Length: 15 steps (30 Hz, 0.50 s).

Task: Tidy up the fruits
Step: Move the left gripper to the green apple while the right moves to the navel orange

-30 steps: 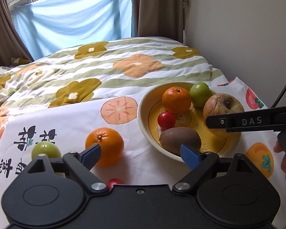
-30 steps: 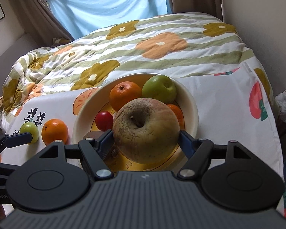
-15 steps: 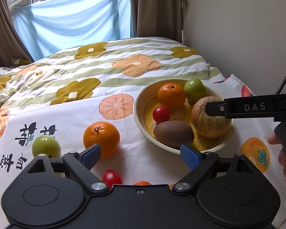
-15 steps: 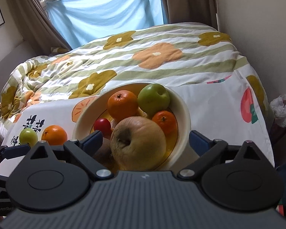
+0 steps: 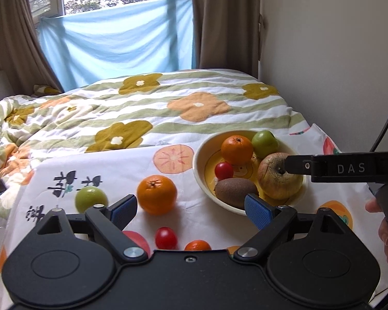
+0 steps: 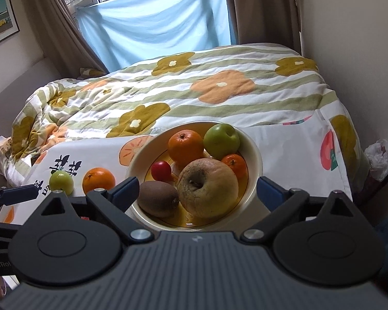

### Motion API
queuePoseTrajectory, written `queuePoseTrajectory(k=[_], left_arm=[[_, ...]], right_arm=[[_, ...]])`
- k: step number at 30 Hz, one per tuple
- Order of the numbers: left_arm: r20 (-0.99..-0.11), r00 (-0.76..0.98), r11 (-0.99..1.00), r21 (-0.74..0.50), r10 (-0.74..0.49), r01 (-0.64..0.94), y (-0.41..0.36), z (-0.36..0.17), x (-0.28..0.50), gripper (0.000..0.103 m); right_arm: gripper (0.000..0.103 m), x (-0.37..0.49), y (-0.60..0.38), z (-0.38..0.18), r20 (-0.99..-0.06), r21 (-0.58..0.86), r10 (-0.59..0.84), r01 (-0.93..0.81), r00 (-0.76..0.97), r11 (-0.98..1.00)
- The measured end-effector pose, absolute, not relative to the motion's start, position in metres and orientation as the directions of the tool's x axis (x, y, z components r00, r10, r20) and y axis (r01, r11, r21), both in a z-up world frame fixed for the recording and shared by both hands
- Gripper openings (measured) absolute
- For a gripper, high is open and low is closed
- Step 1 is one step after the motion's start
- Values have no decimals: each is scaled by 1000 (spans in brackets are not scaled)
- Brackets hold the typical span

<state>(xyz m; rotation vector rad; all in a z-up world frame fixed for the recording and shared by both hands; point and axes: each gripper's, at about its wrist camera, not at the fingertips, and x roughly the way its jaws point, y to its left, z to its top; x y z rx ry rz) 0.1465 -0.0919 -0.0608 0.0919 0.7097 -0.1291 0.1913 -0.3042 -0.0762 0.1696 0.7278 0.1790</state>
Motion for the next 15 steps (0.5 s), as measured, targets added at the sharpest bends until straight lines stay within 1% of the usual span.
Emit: queuePoseTrajectory(k=[5,10,15], left_arm=[[-643,765,995,46,-40,90,-75,-48,126,93],[-640,768,998,48,4,34,-52,-39,109,93],[-640,768,999,38,23,1,-25,-38,103,93]], right_arm=[[103,182,-291,-66,-640,206,245,-145,728,968],[103,173,-272,-60,-640,229,286,-179,713,957],[103,170,-250,-54,-631,242,305,-193,714,951]])
